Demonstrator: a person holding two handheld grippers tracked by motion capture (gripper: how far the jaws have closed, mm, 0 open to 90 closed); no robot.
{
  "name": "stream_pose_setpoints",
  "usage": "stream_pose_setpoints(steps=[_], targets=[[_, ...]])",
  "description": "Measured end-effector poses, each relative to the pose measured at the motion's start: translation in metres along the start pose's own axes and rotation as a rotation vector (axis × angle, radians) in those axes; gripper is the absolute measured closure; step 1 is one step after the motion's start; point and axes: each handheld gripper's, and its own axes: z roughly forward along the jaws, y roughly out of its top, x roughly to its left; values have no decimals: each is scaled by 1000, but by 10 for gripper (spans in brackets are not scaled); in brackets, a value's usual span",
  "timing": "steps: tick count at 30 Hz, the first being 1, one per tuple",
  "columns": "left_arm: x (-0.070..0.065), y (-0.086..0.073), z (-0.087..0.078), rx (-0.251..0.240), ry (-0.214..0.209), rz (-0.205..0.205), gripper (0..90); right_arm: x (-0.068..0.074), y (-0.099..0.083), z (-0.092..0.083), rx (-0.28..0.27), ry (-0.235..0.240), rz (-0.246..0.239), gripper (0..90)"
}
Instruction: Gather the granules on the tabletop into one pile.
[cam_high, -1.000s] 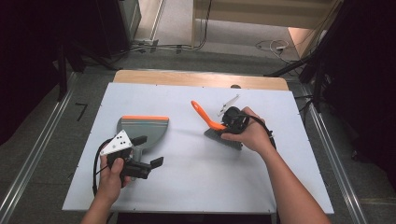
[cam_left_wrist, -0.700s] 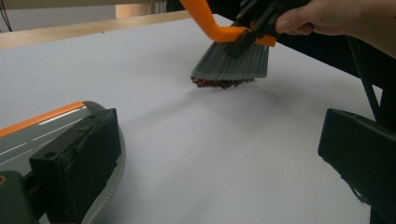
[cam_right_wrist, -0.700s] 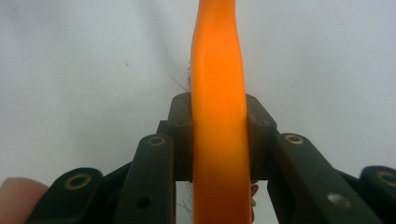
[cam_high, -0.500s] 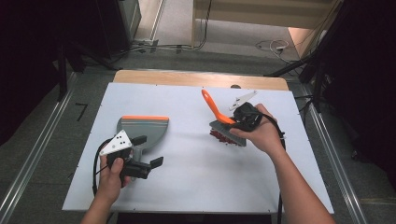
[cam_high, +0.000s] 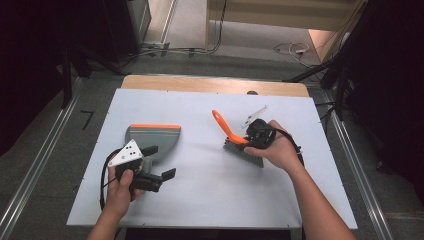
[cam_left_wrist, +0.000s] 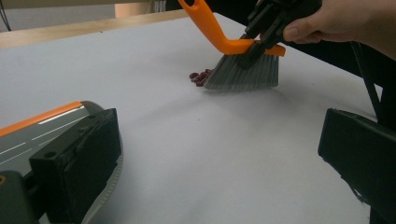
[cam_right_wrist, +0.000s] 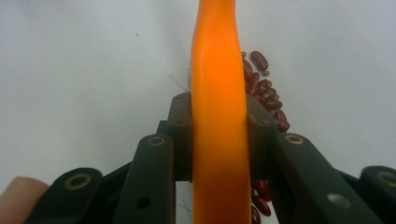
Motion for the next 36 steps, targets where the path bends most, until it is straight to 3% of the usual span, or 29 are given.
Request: stream_pose_setpoints(steps=[3, 6, 12, 14, 17, 19, 22, 23, 26, 31, 36], targets=[[1, 0, -1, -1, 2, -1, 0, -1, 0, 5, 7, -9, -36, 684], [2, 0, -2, -6, 0, -1, 0, -3, 0, 4, -10, -20, -38, 684], [1, 1, -2, -9, -1, -3, 0, 0, -4, -18, -86, -45, 7, 684], [1, 1, -2, -8, 0, -3, 0, 1, -7, -27, -119, -95, 50, 684], [1, 1, -2, -6, 1, -3, 0, -1, -12, -41, -162, -213, 160, 683], [0, 1, -1, -7, 0, -4, 0, -5, -17, -46, -162, -255, 234, 682], [0, 1, -1, -7, 1, 0, 0, -11, -26, -46, -115, -341, 328, 684], [0, 1, -1, -7, 0, -1, 0, -13, -28, -45, -103, -349, 364, 684], [0, 1, -1, -6, 2, -1, 0, -19, -36, -39, -92, -340, 532, 684], [1, 1, -1, -4, 2, -1, 0, -18, -37, -22, -32, -451, 572, 685], [1, 1, -2, 1, 4, 2, 0, -14, -30, -10, -47, -467, 614, 686]])
